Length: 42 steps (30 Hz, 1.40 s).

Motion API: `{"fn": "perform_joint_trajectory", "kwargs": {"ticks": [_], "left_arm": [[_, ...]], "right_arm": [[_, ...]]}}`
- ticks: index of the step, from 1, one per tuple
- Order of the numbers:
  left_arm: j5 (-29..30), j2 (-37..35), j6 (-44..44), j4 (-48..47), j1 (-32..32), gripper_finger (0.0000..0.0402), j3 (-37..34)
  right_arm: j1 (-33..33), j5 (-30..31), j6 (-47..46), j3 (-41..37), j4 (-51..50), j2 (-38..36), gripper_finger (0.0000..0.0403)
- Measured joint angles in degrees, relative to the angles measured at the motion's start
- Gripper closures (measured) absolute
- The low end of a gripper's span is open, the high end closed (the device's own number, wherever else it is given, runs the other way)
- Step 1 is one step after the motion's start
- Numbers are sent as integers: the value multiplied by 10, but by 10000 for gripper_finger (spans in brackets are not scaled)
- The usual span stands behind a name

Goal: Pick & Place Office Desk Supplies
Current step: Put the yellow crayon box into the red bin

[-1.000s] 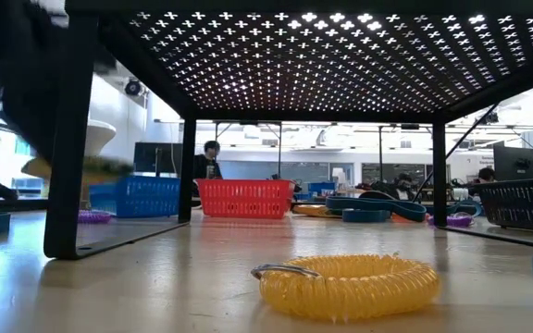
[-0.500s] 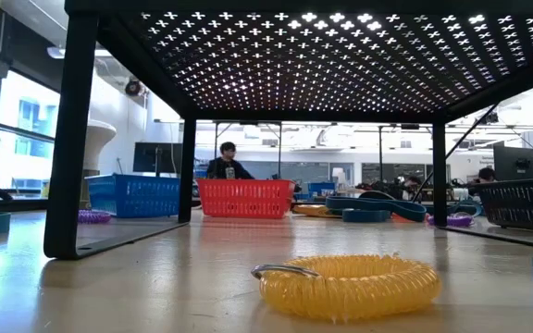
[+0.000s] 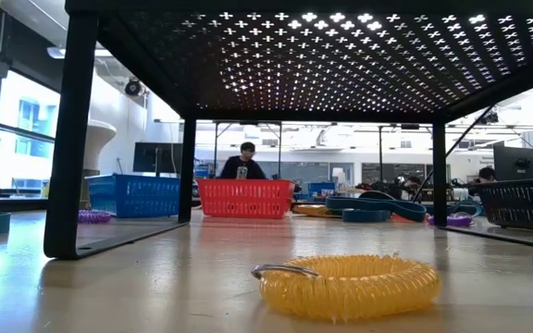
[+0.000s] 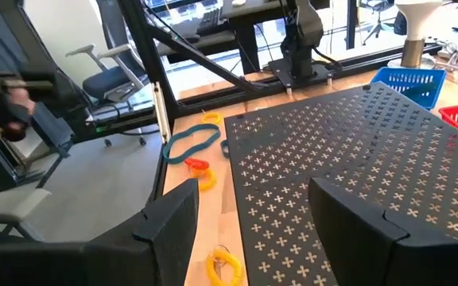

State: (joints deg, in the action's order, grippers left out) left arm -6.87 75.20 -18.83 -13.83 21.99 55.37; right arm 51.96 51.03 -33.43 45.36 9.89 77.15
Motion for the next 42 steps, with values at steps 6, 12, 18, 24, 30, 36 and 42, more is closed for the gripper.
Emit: {"fn": "perform_joint_trajectory", "kwargs": {"ticks": [6, 12, 18, 24, 30, 36, 42], "left_arm": [[-39, 58, 0, 31, 26, 332, 0], [-39, 68, 11, 44, 21, 332, 0], [-38, 69, 6, 38, 13, 332, 0], [-19, 69, 21, 38, -3, 318, 0], [14, 69, 26, 38, -3, 274, 0], [29, 68, 26, 54, -5, 259, 0], [15, 14, 25, 56, -19, 258, 0]], "right_arm": [[0, 0, -12, 0, 3, 2, 176], [0, -2, -28, 0, 2, 2, 176], [0, -2, -44, 0, 3, 5, 176], [0, -2, -44, 0, 11, 18, 176], [0, -1, -41, 0, 11, 18, 176], [0, -2, -38, 0, 11, 18, 176], [0, -2, -22, 0, 11, 18, 176]]}}
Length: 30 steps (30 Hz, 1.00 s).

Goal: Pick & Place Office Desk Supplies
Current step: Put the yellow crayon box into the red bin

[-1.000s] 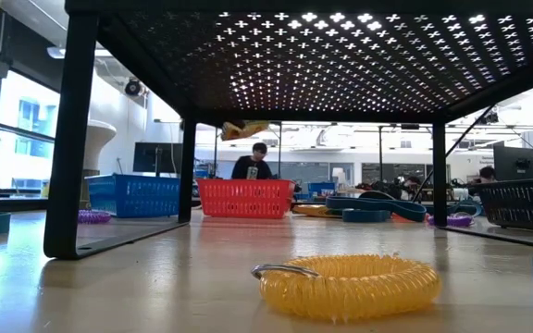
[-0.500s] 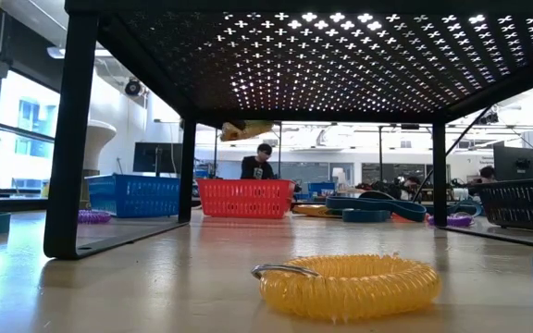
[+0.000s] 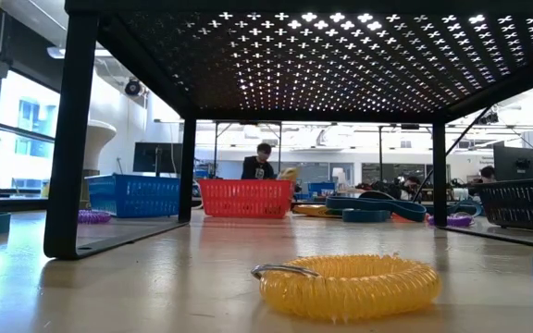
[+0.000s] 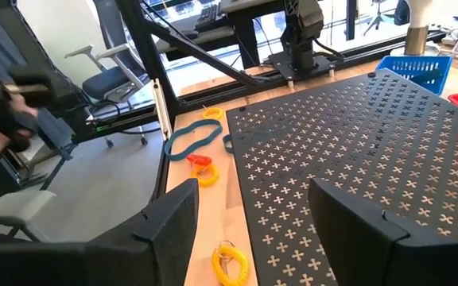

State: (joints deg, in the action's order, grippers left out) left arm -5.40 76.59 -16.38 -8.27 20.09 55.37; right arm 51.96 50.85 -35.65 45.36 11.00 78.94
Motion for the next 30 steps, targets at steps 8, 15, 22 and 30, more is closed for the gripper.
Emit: {"fn": "perform_joint_trajectory", "kwargs": {"ticks": [8, 15, 22, 30], "left_arm": [[-20, -162, -15, -139, -71, 258, 0], [-20, -265, -35, -358, -150, 258, 0], [-18, -283, -107, -446, -274, 258, -16], [17, -250, -241, -447, -408, 258, -78]], "right_arm": [[-17, -2, 89, 0, 17, 0, 176], [-52, -4, 121, 0, 31, -1, 176], [-94, -29, 133, 0, 47, -1, 176], [-137, -167, 180, 0, 42, -1, 176]]}}
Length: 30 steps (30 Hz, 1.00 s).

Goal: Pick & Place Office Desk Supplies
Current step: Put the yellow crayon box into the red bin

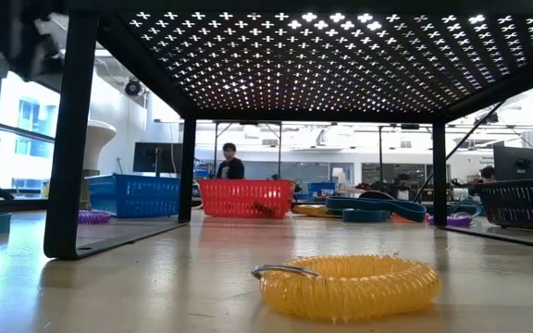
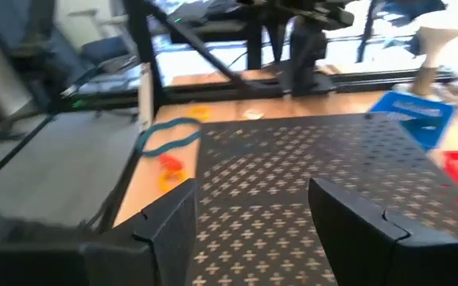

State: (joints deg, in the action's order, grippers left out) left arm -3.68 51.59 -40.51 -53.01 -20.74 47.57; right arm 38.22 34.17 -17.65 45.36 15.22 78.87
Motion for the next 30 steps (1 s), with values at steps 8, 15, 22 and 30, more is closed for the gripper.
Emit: {"fn": "perform_joint_trajectory", "kwargs": {"ticks": [8, 15, 22, 30], "left_arm": [[12, 72, -25, -9, -101, 258, -39], [32, 174, -62, -7, -166, 259, -39], [12, 269, -105, 18, -215, 259, -39], [7, 308, -130, 38, -244, 260, -39]], "right_arm": [[-18, -85, 24, 0, 0, 0, 176], [-19, -135, 58, 0, 0, 0, 176], [-19, -138, 57, 0, -7, 0, 176], [-30, -136, 86, 0, -9, 0, 176]]}}
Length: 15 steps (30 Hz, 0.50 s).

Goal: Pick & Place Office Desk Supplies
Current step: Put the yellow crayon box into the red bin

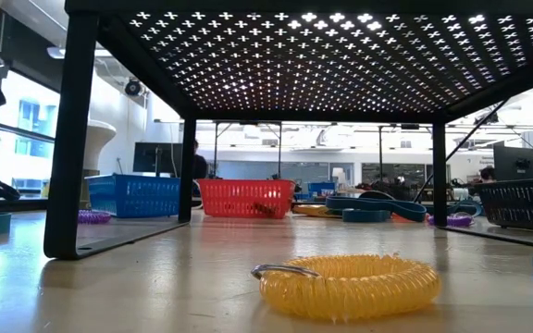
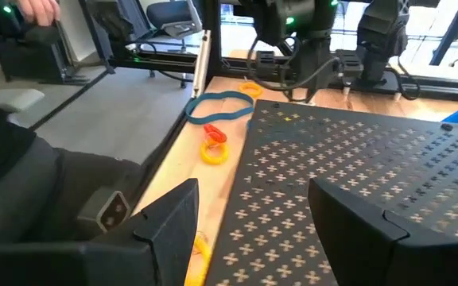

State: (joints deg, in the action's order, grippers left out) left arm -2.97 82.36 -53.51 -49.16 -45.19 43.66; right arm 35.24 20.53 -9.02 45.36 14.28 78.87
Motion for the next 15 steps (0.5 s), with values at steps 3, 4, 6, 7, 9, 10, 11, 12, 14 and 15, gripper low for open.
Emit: {"fn": "perform_joint_trajectory", "kwargs": {"ticks": [3, 4, 6, 7, 9, 10, 11, 12, 14, 15], "left_arm": [[29, 4, -1, 0, -6, 260, 0], [38, 6, -1, 0, -8, 260, 0], [51, 11, -2, 1, -13, 260, 0], [55, 14, -6, 2, -15, 260, 1], [61, 21, -18, 3, -20, 260, 2], [63, 23, -23, 4, -23, 260, 2], [64, 24, -32, 4, -26, 260, 2], [64, 25, -44, 5, -29, 260, 2], [71, 25, -64, 8, -40, 260, 2], [81, 25, -68, 9, -49, 260, 2]], "right_arm": [[-9, 0, 3, 0, 1, 0, 176], [-13, 0, 3, 0, 1, 0, 176], [-20, 0, 3, 0, 1, 0, 176], [-23, 0, 3, 0, 1, 0, 176], [-28, 0, 0, 0, 1, 0, 176], [-31, 0, -1, 0, 1, 0, 176], [-33, -1, -2, 0, 1, 0, 176], [-35, -5, -2, 0, 1, 0, 176], [-36, -19, -3, 0, 0, 0, 176], [-36, -25, -2, 0, 0, 0, 176]]}}
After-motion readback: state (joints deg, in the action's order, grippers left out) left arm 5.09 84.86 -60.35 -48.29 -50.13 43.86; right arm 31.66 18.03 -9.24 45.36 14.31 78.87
